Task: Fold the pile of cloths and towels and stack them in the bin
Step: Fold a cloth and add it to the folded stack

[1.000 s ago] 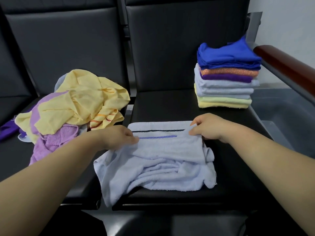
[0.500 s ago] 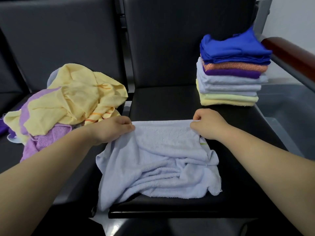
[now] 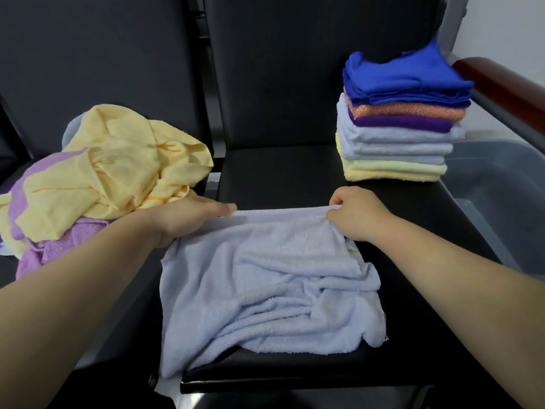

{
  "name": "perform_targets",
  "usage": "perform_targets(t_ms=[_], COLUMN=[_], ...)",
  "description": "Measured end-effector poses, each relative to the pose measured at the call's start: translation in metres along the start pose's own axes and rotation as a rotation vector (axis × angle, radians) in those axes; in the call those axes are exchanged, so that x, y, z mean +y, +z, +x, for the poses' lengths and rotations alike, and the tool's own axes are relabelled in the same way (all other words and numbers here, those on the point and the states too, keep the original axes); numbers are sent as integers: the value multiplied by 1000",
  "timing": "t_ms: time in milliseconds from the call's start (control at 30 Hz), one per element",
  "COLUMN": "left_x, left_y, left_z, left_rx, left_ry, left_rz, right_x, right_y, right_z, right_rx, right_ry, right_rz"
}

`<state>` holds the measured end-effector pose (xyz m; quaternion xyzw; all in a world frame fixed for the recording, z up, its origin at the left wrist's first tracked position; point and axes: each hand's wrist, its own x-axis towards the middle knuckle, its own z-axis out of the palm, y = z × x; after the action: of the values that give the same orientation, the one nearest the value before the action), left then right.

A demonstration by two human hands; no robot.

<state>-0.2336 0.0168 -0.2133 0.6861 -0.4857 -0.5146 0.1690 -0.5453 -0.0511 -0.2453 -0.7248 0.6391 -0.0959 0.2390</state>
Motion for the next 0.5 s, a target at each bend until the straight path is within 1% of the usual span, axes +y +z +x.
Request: perform_targets(t_ms=[67, 100, 167, 233, 400, 500], left_x=[2, 2, 1, 0, -8, -12], left_y=[0, -1, -2, -3, 2, 5], left_z=[4, 6, 9, 10, 16, 21], left_rx=[121, 160, 170, 166, 279, 317], left_ry=[-57, -55, -22, 28, 162, 211], left_rz=[-46, -2, 145, 238, 499, 603], right_x=[-1, -2, -3, -3, -4, -4], right_y=[0, -1, -1, -1, 0, 1], right_z=[1, 1, 1, 1, 2, 2], right_rx=[-16, -23, -30, -29, -32, -26], right_ry=[6, 12, 18, 24, 38, 41], right_rz=[-16, -24, -32, -38, -53, -48])
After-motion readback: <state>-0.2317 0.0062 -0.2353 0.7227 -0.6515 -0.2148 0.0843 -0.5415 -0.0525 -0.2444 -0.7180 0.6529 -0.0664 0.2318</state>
